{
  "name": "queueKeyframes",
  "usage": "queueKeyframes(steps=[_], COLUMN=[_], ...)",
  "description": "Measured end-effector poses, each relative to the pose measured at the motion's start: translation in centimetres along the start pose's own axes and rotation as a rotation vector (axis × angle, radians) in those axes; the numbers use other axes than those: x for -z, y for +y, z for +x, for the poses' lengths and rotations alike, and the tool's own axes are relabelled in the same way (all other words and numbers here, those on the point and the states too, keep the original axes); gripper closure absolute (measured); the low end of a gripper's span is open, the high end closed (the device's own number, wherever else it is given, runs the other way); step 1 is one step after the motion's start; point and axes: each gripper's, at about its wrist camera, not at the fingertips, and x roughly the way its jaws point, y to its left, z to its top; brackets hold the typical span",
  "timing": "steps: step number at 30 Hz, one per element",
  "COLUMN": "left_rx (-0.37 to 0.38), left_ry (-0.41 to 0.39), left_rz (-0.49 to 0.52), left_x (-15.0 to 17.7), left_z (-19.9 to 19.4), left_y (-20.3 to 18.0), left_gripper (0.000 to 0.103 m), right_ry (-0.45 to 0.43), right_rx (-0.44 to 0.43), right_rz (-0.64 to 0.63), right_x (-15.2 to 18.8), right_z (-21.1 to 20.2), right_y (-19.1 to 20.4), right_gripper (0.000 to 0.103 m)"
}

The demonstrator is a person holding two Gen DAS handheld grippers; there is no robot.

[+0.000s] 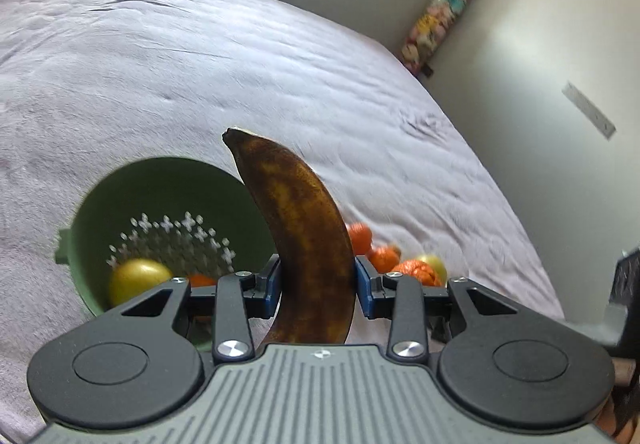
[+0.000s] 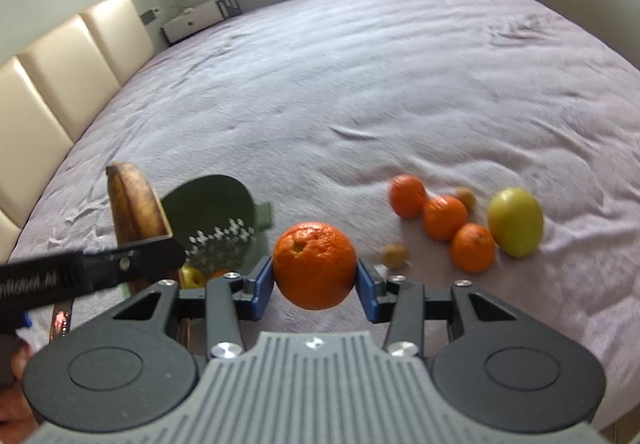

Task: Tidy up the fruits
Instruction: 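Lift and carry the banana and mandarin toward the green colander with both tools, then lower the banana into the colander and open the left tool while the right tool lowers the mandarin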

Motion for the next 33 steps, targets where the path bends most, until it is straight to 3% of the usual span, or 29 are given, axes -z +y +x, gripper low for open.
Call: queueKeyframes(steps=[14,25,33], left_rx=[-0.011,0.013,-0.012], left_ry=[-0.071,0.0,0.075], left_rz=[-0.279,-0.454,-0.527], left_x=[-3.6,-2.6,-1.8], left_z=[1.0,5.2,7.5], left_y=[8.3,12.4,13.6], left_gripper=[0.061,0.061,0.061], right_ry=[-0.052,-0.006,0.023], right_rx=[-0.115,-0.121,-0.098], right_rz=[-0.083,-0.142,-0.184], right_x=[-2.1,-2.5,-2.3], right_z=[3.7,7.9,10.4], right_y=[4.9,6.4,6.8], right_gripper=[0.061,0.061,0.061])
